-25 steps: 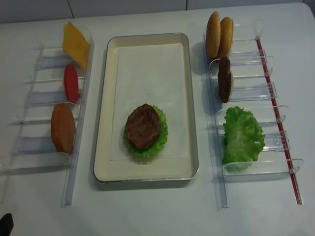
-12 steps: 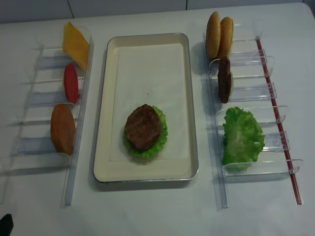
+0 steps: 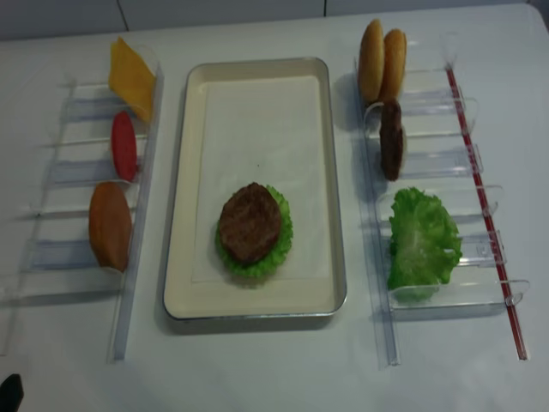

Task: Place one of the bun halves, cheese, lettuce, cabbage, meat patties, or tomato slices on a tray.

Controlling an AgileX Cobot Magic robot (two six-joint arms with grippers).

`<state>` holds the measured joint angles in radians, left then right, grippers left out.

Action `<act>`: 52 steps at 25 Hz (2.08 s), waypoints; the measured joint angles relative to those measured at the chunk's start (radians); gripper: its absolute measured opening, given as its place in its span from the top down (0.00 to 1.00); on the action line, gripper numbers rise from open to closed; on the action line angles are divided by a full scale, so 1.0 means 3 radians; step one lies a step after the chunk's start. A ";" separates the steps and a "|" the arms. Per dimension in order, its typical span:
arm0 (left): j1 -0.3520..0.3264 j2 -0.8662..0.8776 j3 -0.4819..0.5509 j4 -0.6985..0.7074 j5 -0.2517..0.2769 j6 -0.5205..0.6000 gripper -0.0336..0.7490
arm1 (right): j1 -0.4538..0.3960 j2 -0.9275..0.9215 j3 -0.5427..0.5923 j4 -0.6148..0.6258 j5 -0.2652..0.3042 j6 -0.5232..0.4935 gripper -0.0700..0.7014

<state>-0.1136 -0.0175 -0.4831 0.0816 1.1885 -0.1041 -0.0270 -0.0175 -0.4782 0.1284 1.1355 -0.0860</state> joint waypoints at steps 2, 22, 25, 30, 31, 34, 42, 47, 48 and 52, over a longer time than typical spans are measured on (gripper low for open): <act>0.0000 0.0000 0.0000 -0.0001 0.0000 0.0000 0.58 | -0.0017 0.0000 0.0006 -0.0005 0.0000 0.0015 0.58; 0.0000 0.0000 0.0000 -0.0001 0.0000 0.0000 0.58 | -0.0228 0.0000 0.0006 -0.0123 -0.0012 0.0087 0.58; 0.0000 0.0000 0.0000 -0.0001 0.0000 0.0000 0.58 | -0.0228 0.0000 0.0006 -0.0128 -0.0012 0.0089 0.58; 0.0000 0.0000 0.0000 -0.0001 0.0000 0.0000 0.58 | -0.0228 0.0000 0.0006 -0.0128 -0.0018 0.0089 0.58; 0.0000 0.0000 0.0000 -0.0001 0.0000 0.0000 0.58 | -0.0228 0.0000 0.0006 -0.0128 -0.0018 0.0089 0.58; 0.0000 0.0000 0.0000 -0.0001 0.0000 0.0000 0.58 | -0.0228 0.0000 0.0006 -0.0128 -0.0018 0.0089 0.58; 0.0000 0.0000 0.0000 -0.0001 0.0000 0.0000 0.58 | -0.0228 0.0000 0.0006 -0.0128 -0.0018 0.0089 0.58; 0.0000 0.0000 0.0000 -0.0001 0.0000 0.0000 0.58 | -0.0228 0.0000 0.0006 -0.0128 -0.0018 0.0089 0.58; 0.0000 0.0000 0.0000 -0.0001 0.0000 0.0000 0.58 | -0.0228 0.0000 0.0006 -0.0128 -0.0018 0.0089 0.58; 0.0000 0.0000 0.0000 -0.0001 0.0000 0.0000 0.58 | -0.0228 0.0000 0.0006 -0.0128 -0.0018 0.0089 0.58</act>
<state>-0.1136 -0.0175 -0.4831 0.0813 1.1885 -0.1041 -0.0954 -0.0175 -0.4765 0.0900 1.1300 -0.0592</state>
